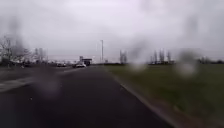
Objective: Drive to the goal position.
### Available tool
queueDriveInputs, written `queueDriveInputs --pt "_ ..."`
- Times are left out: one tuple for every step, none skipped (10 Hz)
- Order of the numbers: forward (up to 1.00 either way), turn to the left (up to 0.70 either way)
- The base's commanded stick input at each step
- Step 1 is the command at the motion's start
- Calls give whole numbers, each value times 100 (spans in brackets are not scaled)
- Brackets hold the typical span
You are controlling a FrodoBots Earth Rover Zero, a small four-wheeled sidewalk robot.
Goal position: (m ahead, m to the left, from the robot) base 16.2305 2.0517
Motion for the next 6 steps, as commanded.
queueDriveInputs --pt "100 0" --pt "100 0" --pt "100 0" --pt "100 0" --pt "100 0" --pt "100 0"
